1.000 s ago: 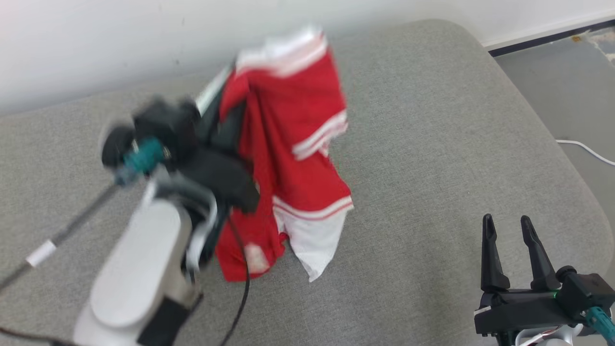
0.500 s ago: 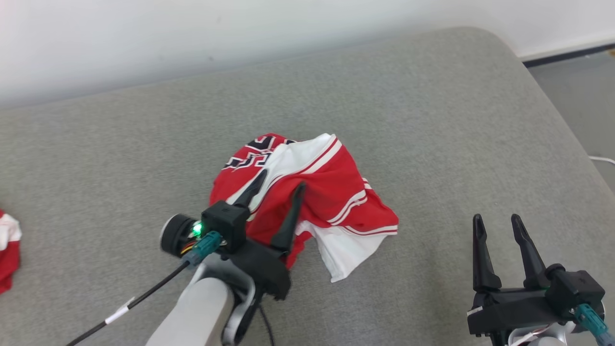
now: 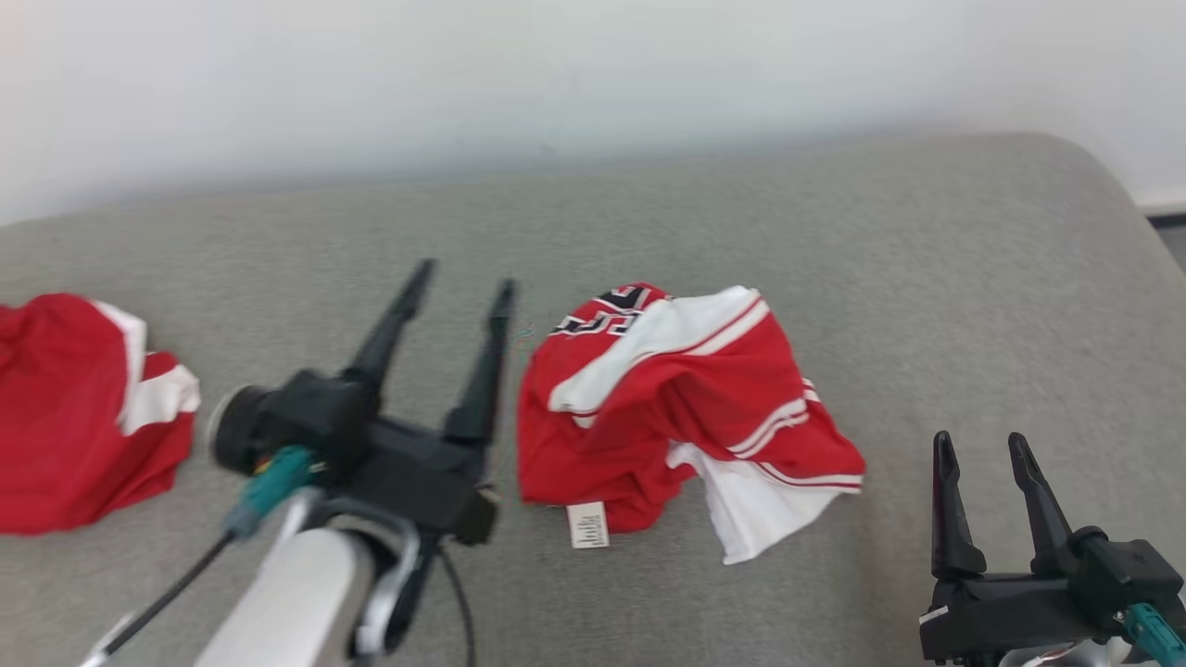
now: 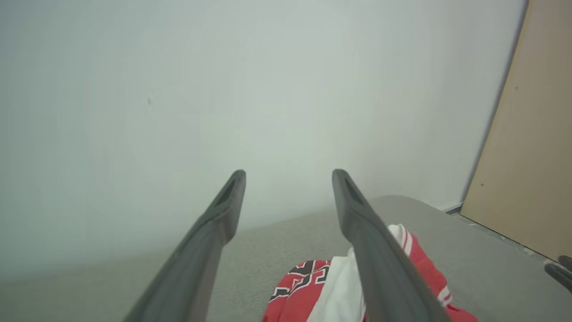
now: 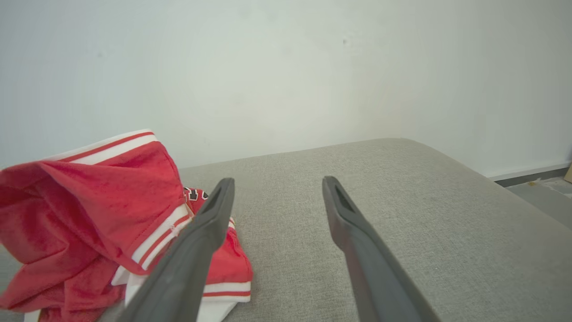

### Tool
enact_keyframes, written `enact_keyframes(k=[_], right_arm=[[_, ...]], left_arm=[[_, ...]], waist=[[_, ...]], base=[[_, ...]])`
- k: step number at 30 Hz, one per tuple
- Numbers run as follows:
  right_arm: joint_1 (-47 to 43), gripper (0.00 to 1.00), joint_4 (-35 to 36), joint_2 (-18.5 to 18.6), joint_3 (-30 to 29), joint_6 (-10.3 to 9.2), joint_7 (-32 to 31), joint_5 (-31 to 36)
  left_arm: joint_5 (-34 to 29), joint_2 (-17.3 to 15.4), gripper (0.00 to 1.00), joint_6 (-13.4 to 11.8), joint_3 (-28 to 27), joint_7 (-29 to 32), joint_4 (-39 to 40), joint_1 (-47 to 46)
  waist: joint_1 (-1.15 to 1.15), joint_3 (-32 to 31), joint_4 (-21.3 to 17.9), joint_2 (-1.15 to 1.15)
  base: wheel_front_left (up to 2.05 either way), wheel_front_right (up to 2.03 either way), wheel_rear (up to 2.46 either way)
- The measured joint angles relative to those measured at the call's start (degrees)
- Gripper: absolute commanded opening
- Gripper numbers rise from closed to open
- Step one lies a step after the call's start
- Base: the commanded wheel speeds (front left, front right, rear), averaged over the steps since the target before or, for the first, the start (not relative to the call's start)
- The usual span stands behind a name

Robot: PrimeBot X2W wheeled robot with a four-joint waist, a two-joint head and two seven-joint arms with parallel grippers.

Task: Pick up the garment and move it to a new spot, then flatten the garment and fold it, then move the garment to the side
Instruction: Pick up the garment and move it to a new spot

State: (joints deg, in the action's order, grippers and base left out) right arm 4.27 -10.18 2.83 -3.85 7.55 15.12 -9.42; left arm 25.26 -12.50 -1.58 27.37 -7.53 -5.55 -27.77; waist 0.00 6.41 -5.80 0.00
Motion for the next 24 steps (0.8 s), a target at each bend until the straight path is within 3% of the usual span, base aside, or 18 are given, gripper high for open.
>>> enact_keyframes(k=[8, 13, 18, 24], right_arm=[[-0.6, 1.00, 0.3, 0.0, -0.1, 0.00, 0.0, 0.8], [-0.7, 1.00, 0.1, 0.0, 0.5, 0.00, 0.0, 1.2], [-1.3, 1.00, -0.2, 0.0, 1.0, 0.00, 0.0, 1.5], [-1.8, 1.00, -0.7, 0.0, 1.6, 0.00, 0.0, 1.5]], left_arm=[[1.7, -6.5, 1.00, -2.6, -7.5, -4.5, 2.9, 6.5], [3.0, -8.3, 1.00, -4.3, -13.4, -6.9, 1.8, 13.5], [2.7, -7.6, 1.00, -4.4, -17.3, -7.4, 1.4, 19.5], [-1.8, -5.1, 1.00, -2.3, -22.1, -7.5, 2.5, 24.7]], waist=[[0.00, -1.8, 4.8, 0.00], [0.00, -3.4, 6.2, 0.00], [0.00, -4.5, 6.1, 0.01], [0.00, -5.0, 5.6, 0.01]], base=[[0.00, 0.00, 0.00], [0.00, 0.00, 0.00], [0.00, 0.00, 0.00], [0.00, 0.00, 0.00]])
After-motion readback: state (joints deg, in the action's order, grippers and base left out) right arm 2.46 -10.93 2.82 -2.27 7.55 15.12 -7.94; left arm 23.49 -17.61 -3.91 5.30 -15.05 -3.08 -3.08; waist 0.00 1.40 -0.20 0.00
